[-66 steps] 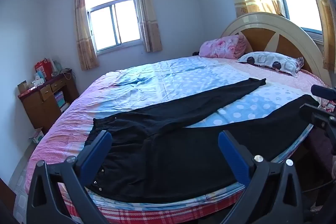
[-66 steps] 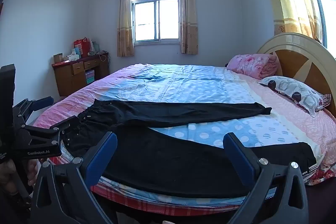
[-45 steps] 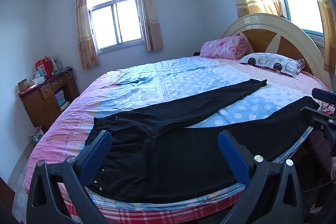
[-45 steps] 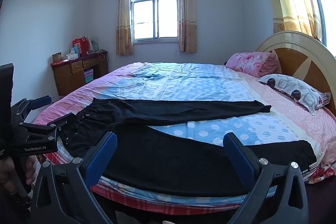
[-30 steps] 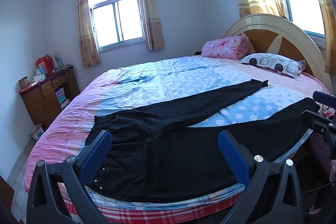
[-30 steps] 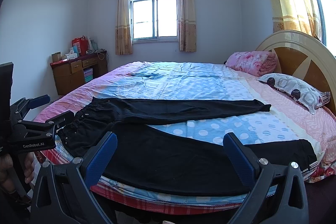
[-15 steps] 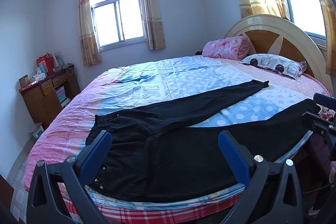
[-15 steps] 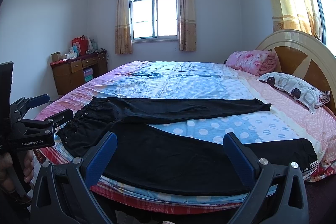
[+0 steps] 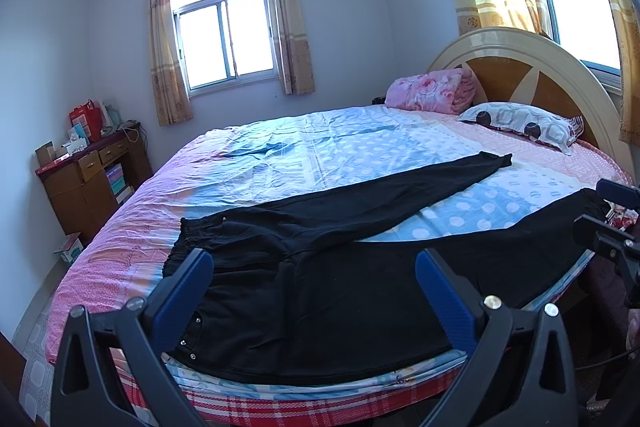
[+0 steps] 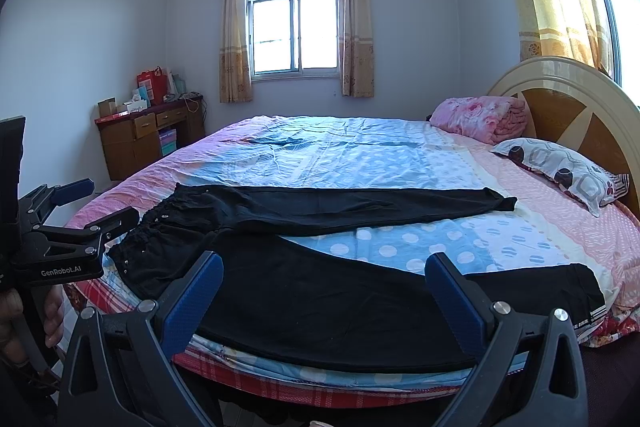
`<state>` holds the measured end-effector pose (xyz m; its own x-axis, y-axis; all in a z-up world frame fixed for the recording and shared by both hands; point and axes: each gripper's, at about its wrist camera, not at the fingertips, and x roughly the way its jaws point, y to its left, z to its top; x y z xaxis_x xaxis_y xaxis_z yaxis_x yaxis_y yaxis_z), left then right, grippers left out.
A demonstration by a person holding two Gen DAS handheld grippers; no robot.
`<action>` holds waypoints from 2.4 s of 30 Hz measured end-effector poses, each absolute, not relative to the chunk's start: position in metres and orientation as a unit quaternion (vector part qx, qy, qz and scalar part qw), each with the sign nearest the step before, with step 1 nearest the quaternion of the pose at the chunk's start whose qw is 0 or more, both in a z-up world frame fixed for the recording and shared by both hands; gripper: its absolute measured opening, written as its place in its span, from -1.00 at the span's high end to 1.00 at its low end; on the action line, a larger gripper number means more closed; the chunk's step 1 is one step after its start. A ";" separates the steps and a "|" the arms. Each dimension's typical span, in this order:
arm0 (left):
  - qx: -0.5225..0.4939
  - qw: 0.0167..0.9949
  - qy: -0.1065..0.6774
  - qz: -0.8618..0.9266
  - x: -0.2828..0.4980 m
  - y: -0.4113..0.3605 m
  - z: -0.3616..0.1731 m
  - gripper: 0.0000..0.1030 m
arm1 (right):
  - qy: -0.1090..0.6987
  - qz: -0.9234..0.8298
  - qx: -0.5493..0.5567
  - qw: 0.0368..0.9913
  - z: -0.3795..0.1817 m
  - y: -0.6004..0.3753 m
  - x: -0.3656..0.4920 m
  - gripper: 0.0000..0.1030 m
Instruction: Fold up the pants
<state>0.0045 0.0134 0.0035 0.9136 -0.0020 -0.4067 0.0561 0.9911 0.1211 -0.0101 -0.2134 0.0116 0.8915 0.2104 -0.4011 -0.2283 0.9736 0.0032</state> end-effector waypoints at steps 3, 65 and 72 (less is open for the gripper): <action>0.065 0.976 0.208 -0.015 0.005 0.013 0.003 -1.00 | 0.204 0.113 -0.022 0.972 0.012 -0.214 -0.010 -0.98; -0.004 0.876 0.476 0.078 0.399 0.260 -0.143 -0.05 | 0.369 0.039 0.017 0.928 -0.079 -0.292 0.179 -0.97; -0.008 0.872 0.486 0.056 0.400 0.259 -0.145 0.49 | 0.378 0.024 0.035 0.925 -0.059 -0.342 0.226 -0.97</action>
